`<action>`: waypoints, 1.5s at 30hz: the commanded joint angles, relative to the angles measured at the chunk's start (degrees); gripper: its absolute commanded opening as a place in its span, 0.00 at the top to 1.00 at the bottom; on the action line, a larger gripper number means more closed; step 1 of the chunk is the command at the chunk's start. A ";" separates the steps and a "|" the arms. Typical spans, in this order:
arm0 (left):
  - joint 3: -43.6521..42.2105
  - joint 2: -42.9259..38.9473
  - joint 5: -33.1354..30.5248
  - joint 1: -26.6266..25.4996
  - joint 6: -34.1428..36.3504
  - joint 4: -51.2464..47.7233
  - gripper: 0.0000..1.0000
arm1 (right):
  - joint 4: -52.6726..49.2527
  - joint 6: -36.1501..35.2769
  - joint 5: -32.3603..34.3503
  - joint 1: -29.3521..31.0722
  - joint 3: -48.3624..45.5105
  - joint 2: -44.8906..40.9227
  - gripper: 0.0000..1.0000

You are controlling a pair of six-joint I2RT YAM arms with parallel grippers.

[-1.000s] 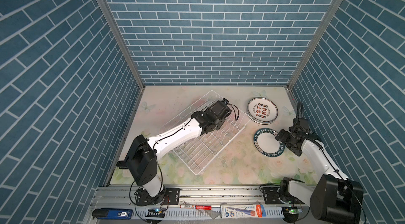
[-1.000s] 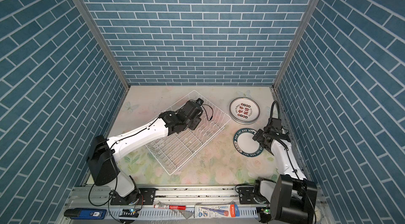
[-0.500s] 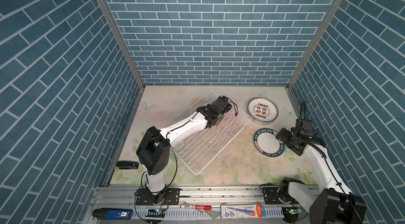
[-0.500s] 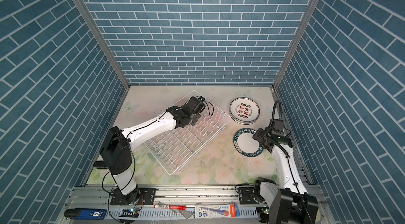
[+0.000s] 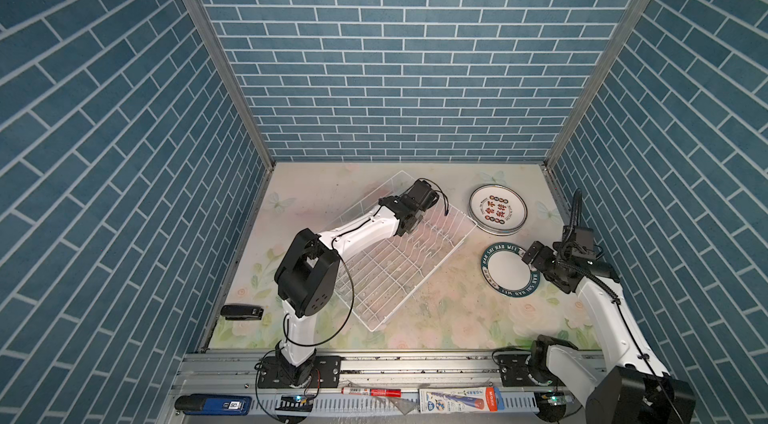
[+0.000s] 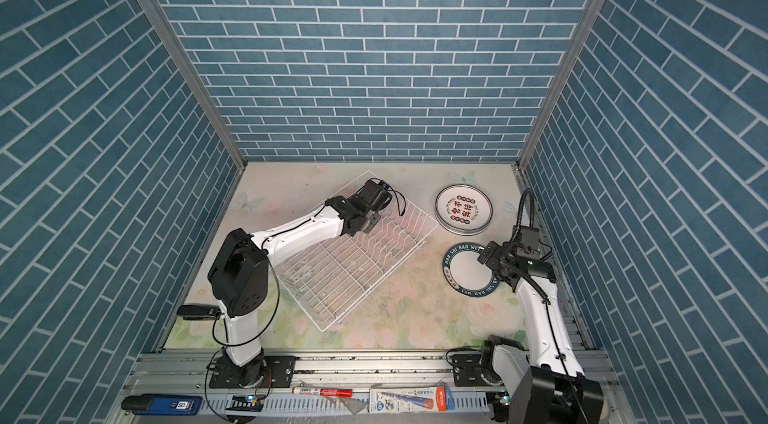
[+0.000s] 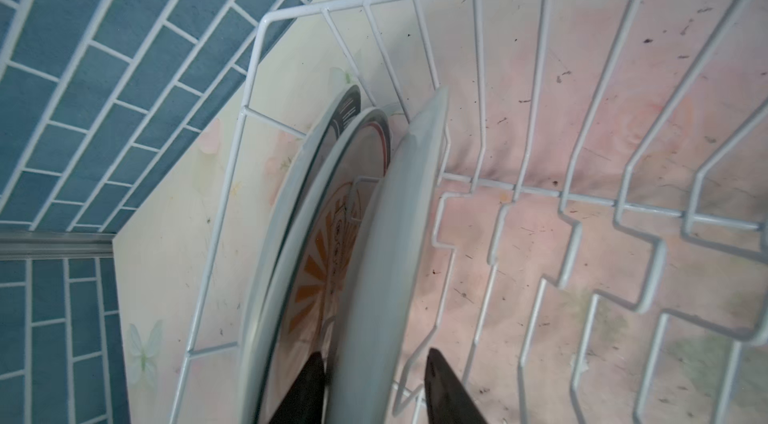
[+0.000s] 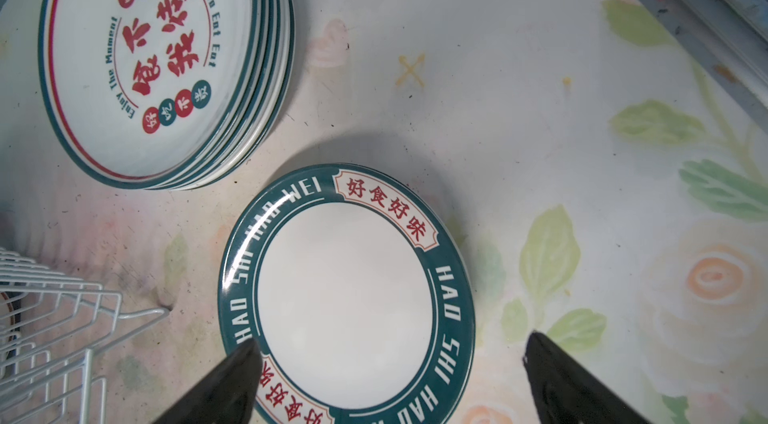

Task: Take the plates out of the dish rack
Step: 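Lower the left gripper onto the next rack plate and close it on the rim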

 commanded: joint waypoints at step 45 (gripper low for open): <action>3.09 -14.97 -3.72 -10.00 3.57 -3.92 1.00 | 2.47 -0.69 -12.99 0.33 2.17 -4.82 0.01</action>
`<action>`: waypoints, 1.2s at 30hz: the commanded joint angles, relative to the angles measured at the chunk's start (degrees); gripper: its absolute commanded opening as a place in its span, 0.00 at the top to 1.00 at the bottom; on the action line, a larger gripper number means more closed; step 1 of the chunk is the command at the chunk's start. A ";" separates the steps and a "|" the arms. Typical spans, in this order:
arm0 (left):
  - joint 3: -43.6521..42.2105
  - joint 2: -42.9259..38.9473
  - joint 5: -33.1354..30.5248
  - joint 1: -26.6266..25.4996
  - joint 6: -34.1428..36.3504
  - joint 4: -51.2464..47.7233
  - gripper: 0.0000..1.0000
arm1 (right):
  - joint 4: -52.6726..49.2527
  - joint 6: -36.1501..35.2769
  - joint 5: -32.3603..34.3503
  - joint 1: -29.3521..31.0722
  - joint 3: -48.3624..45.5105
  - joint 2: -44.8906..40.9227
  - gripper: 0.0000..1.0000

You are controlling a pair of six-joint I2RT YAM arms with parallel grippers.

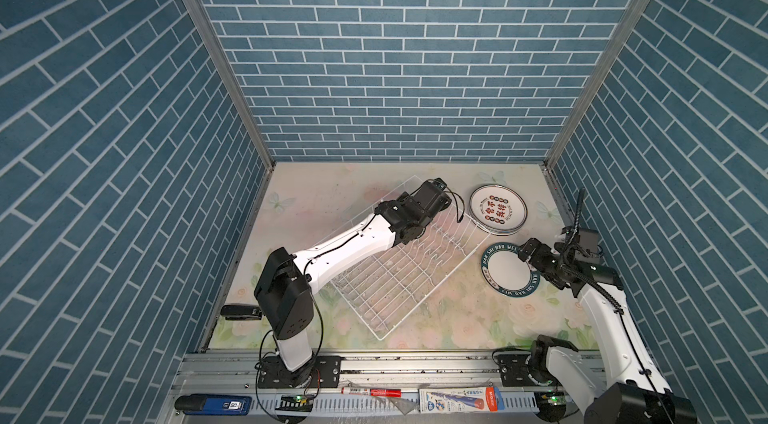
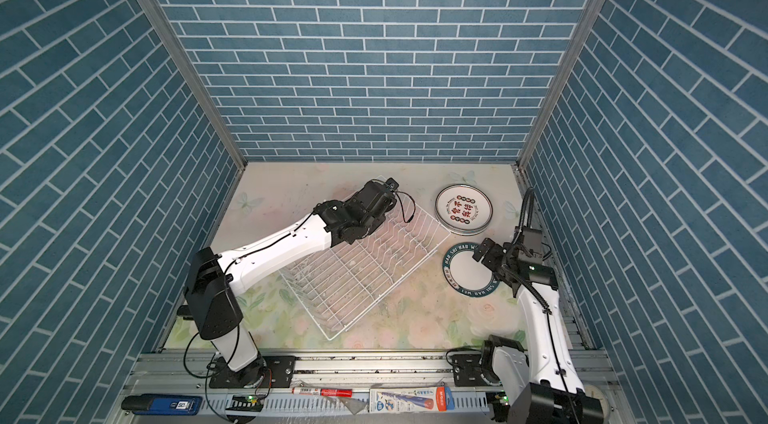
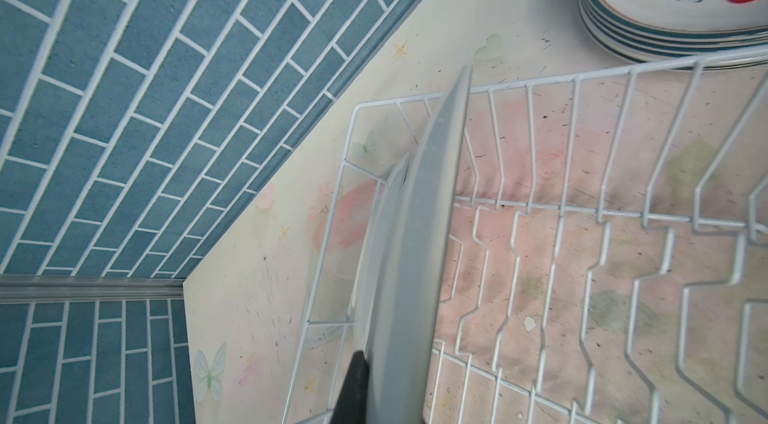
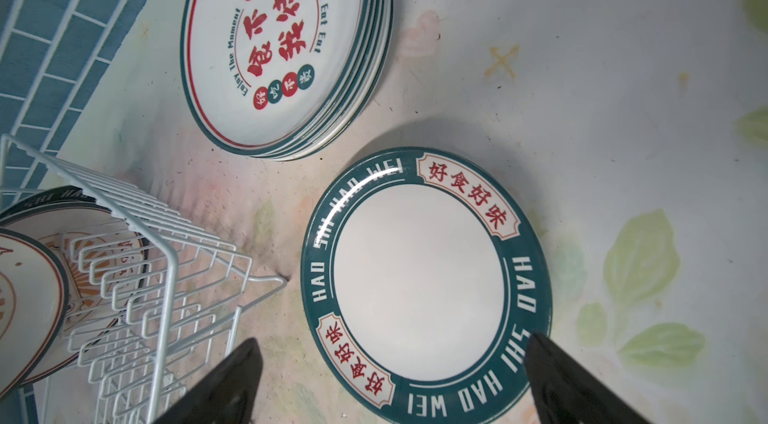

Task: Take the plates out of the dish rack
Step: 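Lower the left gripper onto the next rack plate and close it on the rim, then lift the orange-sunburst plate out of the rack with the left gripper toward the right gripper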

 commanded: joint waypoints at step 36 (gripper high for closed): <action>-5.25 -6.91 45.50 1.34 -48.11 33.55 1.00 | 70.22 29.88 -35.19 7.01 -14.00 -1.93 0.15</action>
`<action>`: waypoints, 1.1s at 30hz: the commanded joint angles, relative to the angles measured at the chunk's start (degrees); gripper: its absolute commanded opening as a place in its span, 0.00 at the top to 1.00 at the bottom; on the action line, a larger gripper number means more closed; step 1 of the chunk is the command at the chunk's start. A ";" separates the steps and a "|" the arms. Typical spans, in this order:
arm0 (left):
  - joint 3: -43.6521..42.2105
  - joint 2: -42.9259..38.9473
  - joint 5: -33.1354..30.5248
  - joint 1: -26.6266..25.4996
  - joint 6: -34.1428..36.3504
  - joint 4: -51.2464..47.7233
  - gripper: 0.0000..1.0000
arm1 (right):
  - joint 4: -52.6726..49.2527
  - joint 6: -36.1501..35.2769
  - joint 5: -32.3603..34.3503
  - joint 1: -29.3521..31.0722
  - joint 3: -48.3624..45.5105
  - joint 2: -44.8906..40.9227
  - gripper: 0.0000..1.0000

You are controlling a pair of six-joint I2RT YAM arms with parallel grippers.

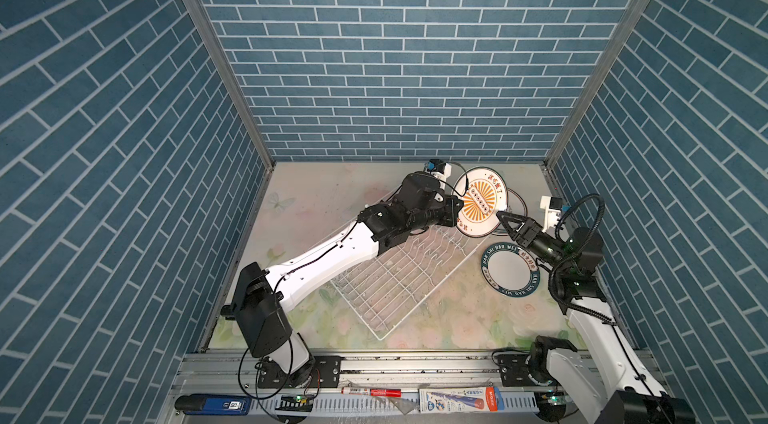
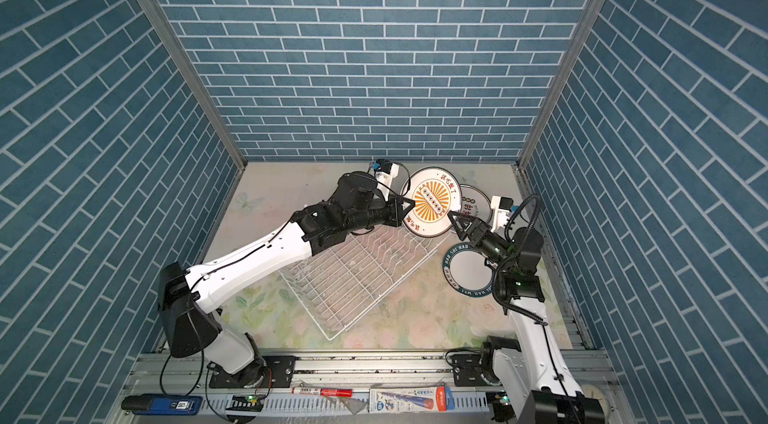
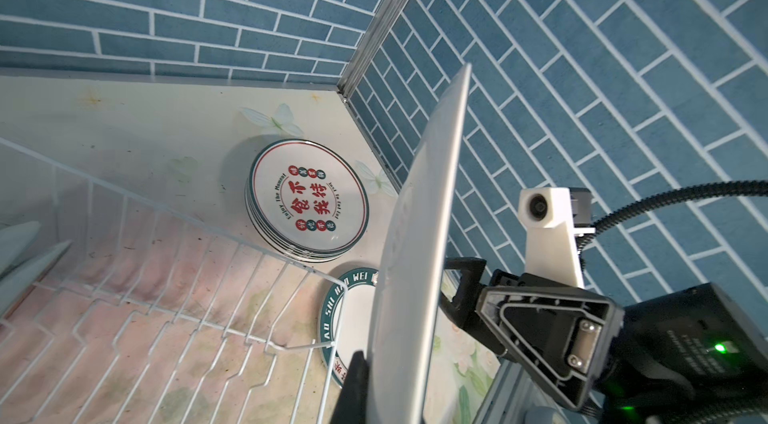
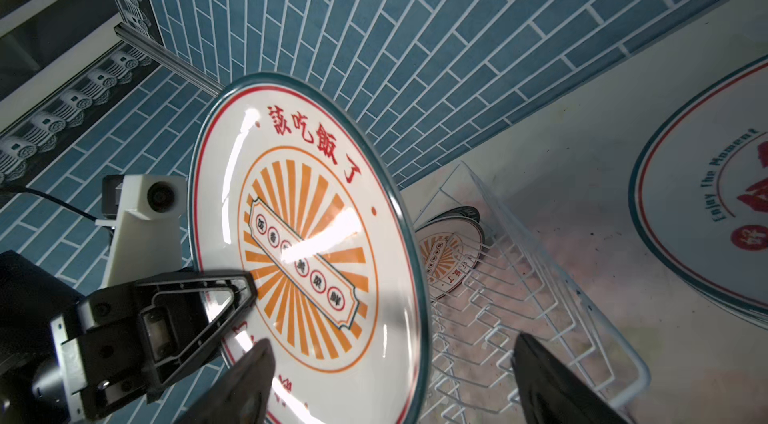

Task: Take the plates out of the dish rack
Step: 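Lift the orange-sunburst plate out of the rack with the left gripper toward the right gripper, then grasp the orange-sunburst plate rim with the right gripper while the left gripper releases it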

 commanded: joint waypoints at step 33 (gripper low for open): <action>-0.69 3.64 10.28 3.86 -1.12 6.48 0.45 | -15.10 -8.98 9.49 -0.04 7.15 -8.80 1.00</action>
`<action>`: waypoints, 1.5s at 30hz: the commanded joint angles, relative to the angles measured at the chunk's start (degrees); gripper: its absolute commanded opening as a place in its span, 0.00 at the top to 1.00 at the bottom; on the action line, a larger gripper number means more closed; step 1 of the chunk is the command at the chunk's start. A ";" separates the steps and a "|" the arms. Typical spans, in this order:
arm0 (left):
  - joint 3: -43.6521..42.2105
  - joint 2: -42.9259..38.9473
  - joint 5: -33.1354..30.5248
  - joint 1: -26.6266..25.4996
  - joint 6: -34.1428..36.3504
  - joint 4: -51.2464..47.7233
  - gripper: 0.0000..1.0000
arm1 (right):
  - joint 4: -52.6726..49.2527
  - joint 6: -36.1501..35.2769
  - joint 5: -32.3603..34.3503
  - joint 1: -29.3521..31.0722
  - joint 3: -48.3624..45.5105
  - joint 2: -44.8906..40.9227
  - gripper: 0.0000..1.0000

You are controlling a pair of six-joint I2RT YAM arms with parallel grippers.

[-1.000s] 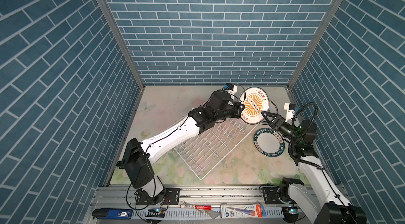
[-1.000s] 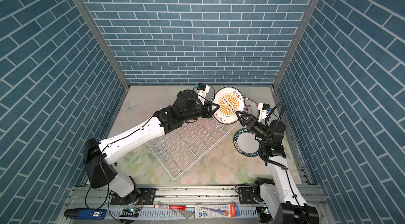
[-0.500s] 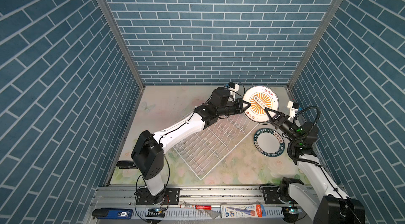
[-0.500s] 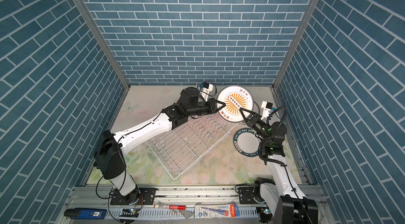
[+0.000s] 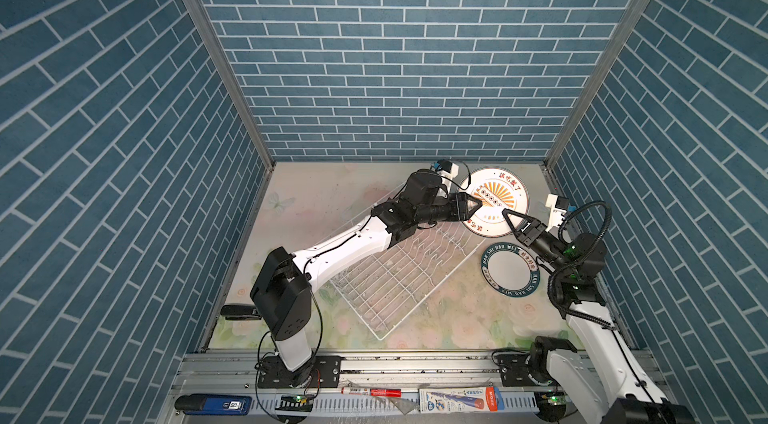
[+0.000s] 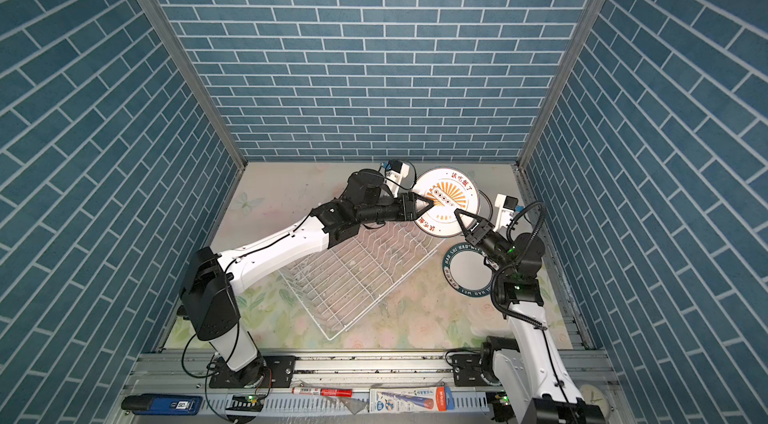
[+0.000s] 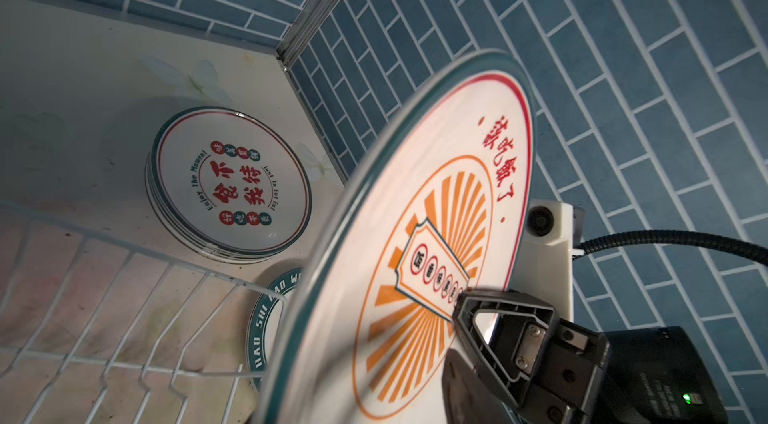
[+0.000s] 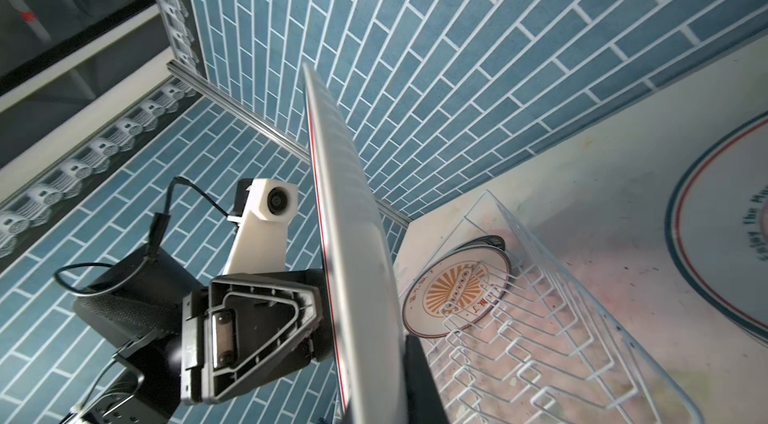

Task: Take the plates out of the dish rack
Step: 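Grasp the orange-sunburst plate rim with the right gripper while the left gripper releases it, then lower the plate onto the green-rimmed plate with the right gripper while the left withdraws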

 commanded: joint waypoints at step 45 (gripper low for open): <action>-14.70 -10.27 -50.98 9.49 37.76 -25.79 0.06 | -64.28 -20.65 24.62 -12.15 2.61 -2.39 0.65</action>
